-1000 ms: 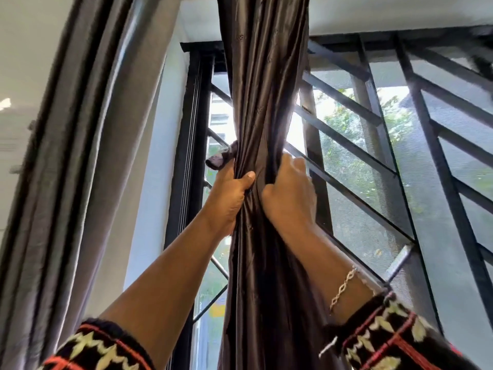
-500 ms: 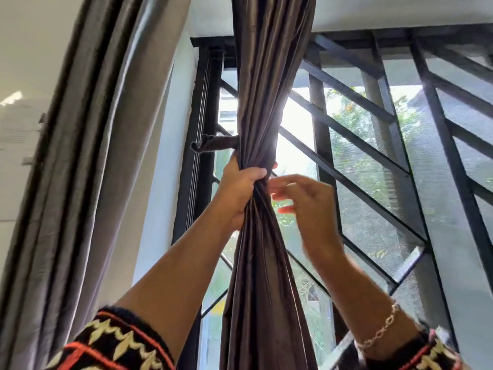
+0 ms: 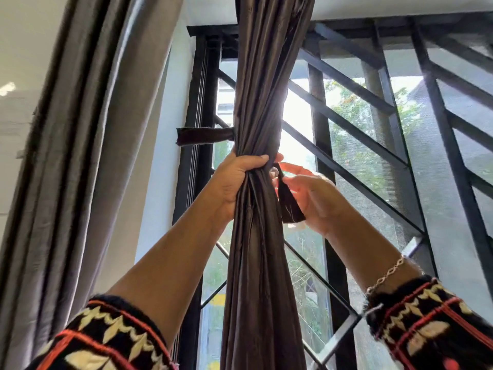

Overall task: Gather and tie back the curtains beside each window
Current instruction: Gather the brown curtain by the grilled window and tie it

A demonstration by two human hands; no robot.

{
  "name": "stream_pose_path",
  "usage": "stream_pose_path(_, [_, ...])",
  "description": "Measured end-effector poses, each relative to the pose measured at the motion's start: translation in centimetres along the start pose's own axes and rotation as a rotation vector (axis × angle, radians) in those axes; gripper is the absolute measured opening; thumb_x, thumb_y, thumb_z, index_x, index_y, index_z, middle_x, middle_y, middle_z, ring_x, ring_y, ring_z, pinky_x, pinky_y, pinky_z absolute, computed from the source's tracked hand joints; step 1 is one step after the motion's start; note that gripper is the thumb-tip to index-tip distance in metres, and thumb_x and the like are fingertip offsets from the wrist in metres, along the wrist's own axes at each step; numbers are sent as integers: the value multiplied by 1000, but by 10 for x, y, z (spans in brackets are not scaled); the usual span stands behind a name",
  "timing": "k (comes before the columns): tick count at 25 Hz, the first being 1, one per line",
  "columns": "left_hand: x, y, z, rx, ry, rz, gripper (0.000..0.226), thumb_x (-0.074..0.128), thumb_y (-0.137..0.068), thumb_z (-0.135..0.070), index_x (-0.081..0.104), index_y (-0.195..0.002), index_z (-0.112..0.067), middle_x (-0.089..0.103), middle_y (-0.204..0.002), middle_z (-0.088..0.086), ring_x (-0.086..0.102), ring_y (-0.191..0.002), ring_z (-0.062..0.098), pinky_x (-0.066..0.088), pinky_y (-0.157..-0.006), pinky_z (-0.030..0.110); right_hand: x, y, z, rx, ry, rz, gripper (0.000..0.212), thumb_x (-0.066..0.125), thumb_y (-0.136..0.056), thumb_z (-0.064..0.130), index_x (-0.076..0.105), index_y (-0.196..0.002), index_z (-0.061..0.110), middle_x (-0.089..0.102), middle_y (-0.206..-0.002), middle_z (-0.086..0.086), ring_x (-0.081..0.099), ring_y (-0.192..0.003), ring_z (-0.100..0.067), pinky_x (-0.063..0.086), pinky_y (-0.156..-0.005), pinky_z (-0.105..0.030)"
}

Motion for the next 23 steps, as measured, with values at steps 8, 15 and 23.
stream_pose_path(8, [-2, 4, -1, 138, -140, -73, 39, 47, -87, 8, 43, -123, -7, 68, -71, 5, 61, -53, 13, 53, -50, 22, -13, 24, 69, -38, -160, -62, 16, 61, -68, 6, 67, -82, 9, 66, -74, -6, 62, -58, -11, 48, -46, -18])
stream_pose_path(15, [7, 21, -13, 607, -1188, -266, 79, 53, -87, -4, 8, -148, -27, 48, -134, 13, 58, -106, 29, 46, -88, 34, 28, 25, 93, -20, -73, 115, 30, 52, -83, 24, 57, -109, 8, 67, -107, -9, 68, -84, -14, 55, -71, -28])
stream_pose_path(23, [29, 46, -41, 951, -1634, -423, 44, 52, -88, -18, 50, -131, -8, 21, -149, 27, 27, -136, 40, 33, -104, 48, 38, 21, 95, -220, 371, 68, 64, 50, -69, -28, 49, -127, -1, 62, -119, -15, 64, -97, -29, 52, -82, -31])
Point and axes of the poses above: each hand's wrist, its own y-axis away from the middle knuckle, its own x-axis out of the palm, z = x × y, the point moved 6 cm from there along -y, towards the middle knuckle
